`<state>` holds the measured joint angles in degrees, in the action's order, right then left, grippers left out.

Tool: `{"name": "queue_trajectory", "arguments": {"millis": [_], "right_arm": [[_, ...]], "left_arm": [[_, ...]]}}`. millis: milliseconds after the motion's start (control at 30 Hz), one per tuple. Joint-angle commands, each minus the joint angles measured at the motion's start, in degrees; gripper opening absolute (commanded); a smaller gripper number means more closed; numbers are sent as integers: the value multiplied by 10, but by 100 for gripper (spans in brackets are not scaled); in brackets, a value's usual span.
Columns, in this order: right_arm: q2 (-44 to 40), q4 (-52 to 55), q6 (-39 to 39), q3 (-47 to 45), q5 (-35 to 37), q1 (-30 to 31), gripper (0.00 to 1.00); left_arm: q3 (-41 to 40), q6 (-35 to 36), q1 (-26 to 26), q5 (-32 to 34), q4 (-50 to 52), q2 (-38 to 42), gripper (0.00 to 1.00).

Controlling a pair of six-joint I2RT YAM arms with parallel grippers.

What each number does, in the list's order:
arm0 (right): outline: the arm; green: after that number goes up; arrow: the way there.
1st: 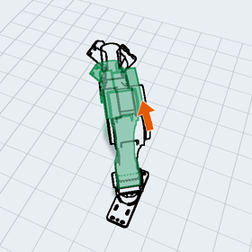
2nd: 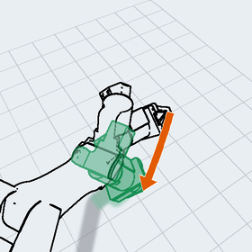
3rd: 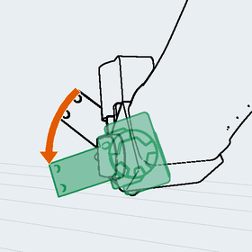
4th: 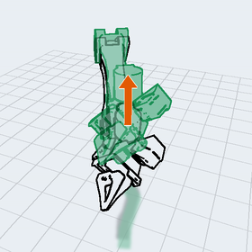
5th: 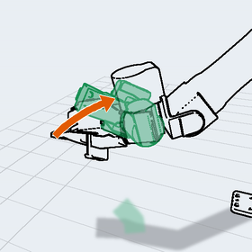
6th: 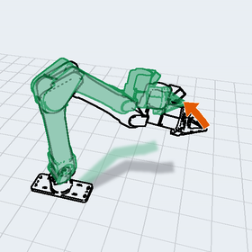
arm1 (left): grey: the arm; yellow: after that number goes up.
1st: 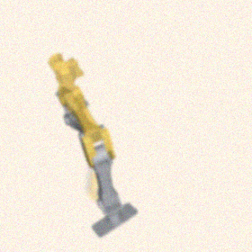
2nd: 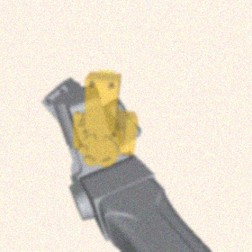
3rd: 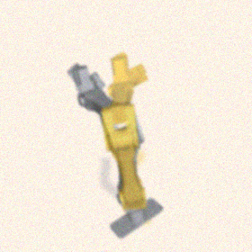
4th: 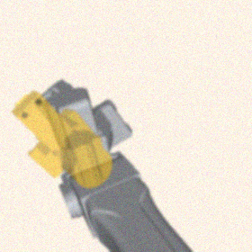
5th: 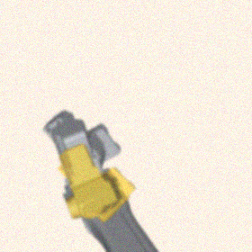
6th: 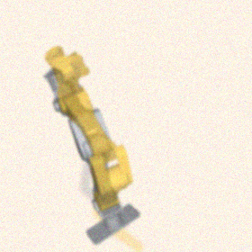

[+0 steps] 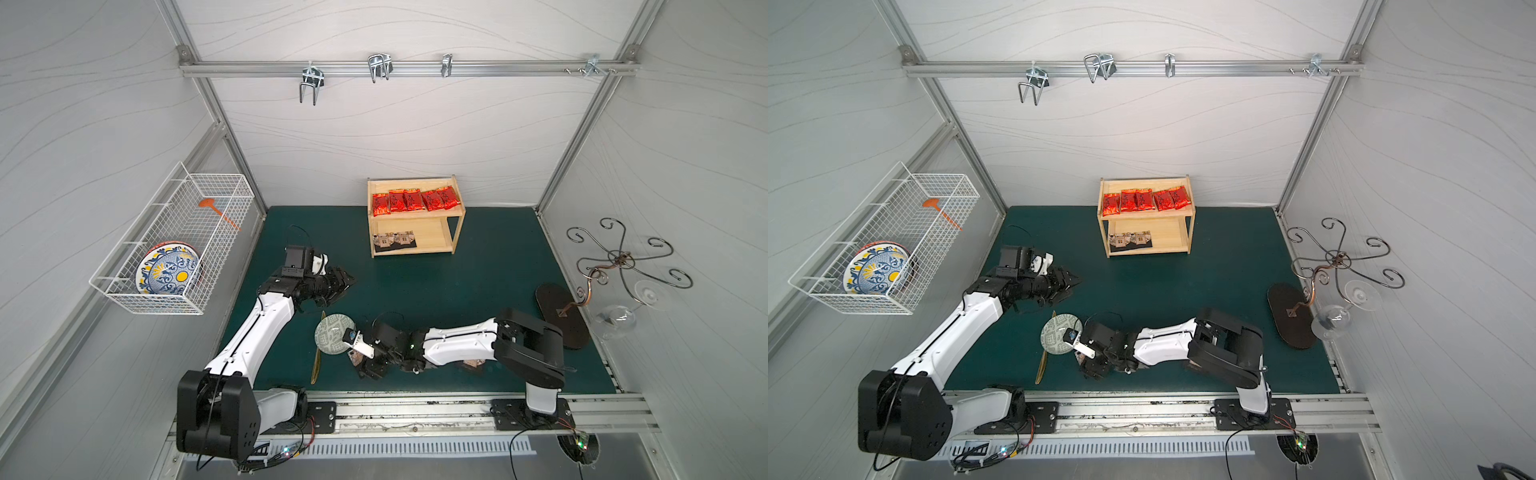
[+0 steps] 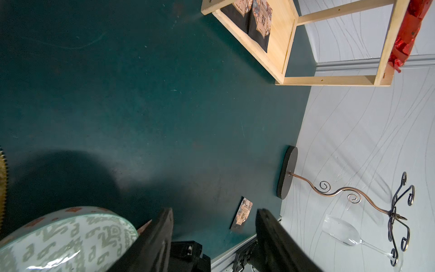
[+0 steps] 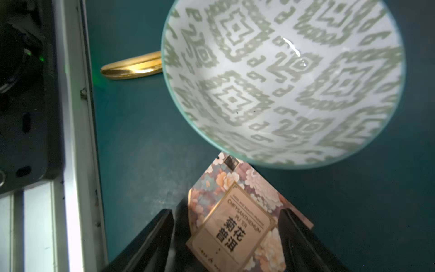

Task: Place the tea bags on the shelf by color
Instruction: Move the tea bag to the center of the board.

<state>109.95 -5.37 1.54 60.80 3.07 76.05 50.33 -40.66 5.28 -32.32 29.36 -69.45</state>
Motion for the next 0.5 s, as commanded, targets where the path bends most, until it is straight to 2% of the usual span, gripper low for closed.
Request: {"name": "queue_trajectory", "arguments": {"millis": [0, 300, 467], "right_arm": [[17, 8, 5, -5, 16, -8, 76], [-16, -3, 2, -72, 55, -80, 74], [-49, -14, 15, -101, 48, -146, 74]], "left_arm": [[-1, 11, -6, 6, -1, 15, 62], [-29, 10, -10, -7, -7, 25, 62], [-43, 1, -9, -18, -30, 24, 62]]}}
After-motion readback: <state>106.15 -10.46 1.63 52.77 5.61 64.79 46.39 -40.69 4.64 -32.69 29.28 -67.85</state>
